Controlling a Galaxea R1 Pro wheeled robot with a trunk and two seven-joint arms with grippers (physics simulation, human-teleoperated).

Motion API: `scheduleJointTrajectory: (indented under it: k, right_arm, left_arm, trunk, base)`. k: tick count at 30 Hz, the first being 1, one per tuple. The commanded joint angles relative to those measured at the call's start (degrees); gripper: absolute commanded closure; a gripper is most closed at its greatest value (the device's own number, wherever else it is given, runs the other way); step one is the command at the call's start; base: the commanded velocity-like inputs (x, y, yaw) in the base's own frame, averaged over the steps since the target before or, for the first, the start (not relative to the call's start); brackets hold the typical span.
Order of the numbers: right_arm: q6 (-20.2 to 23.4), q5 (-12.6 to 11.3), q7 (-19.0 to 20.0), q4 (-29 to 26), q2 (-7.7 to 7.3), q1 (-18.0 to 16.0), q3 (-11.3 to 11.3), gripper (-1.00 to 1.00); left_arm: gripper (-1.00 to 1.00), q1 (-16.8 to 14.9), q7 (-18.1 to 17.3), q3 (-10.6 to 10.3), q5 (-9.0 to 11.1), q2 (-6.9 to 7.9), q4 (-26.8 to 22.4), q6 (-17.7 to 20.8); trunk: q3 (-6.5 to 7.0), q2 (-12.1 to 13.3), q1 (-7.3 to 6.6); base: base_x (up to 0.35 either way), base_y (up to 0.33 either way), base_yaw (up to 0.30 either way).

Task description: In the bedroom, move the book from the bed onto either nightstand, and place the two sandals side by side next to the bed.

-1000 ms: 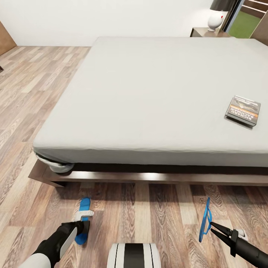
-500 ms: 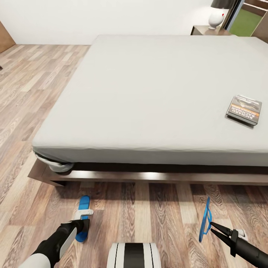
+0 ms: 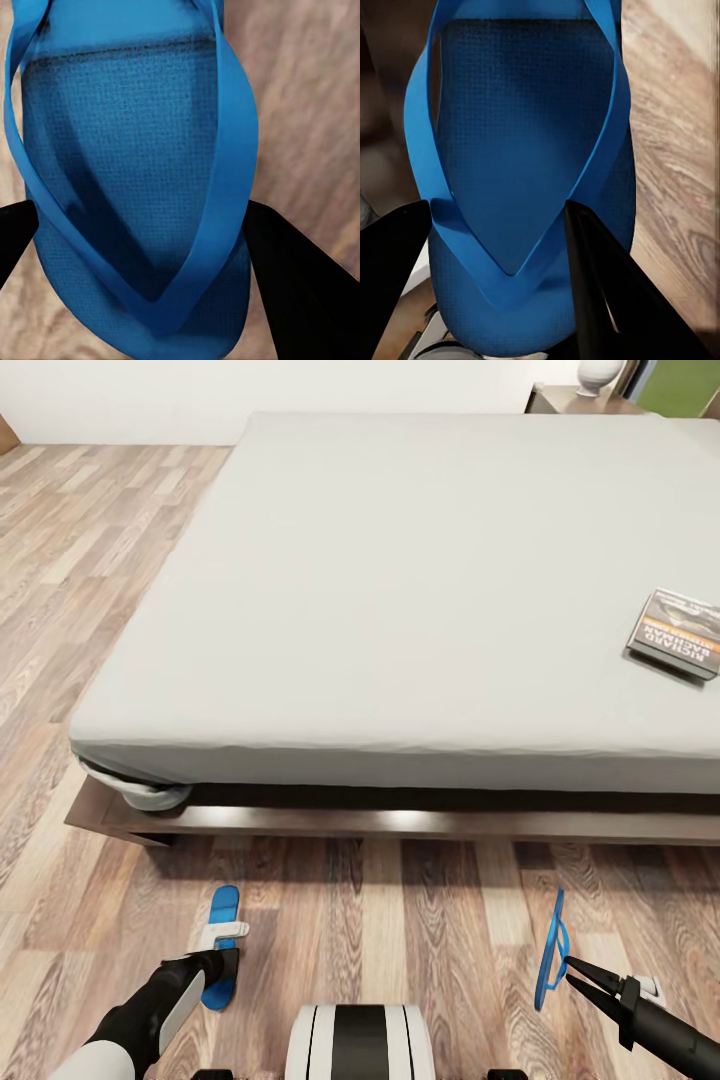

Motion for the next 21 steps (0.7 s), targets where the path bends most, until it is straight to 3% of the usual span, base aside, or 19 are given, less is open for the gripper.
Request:
scheduleJointTrajectory:
  k: [1, 13, 21]
  right_arm:
    - [0.3, -0.1, 0.1, 0.0, 0.00, 0.0, -0.1, 1.00]
    - [0.3, -0.1, 0.1, 0.0, 0.00, 0.0, -0.1, 1.00]
    - [0.3, -0.1, 0.1, 0.0, 0.00, 0.0, -0.1, 1.00]
  left_arm:
    - [1.00, 0.0, 0.3, -0.4, 0.5, 0.08, -0.1, 0.2]
    - [1.00, 0.0, 0.3, -0.4, 0.5, 0.08, -0.1, 0.1]
    - [1.00, 0.0, 0.4, -0.5, 0.4, 0.08, 0.0, -2.8]
  trunk:
    - [-0.26, 0.0, 0.01]
    - [-0.26, 0.0, 0.01]
    - [-0.26, 0.0, 0.01]
  base:
    - [0.000, 0.000, 0.000]
    - [0.000, 0.000, 0.000]
    - [0.000, 0.000, 0.000]
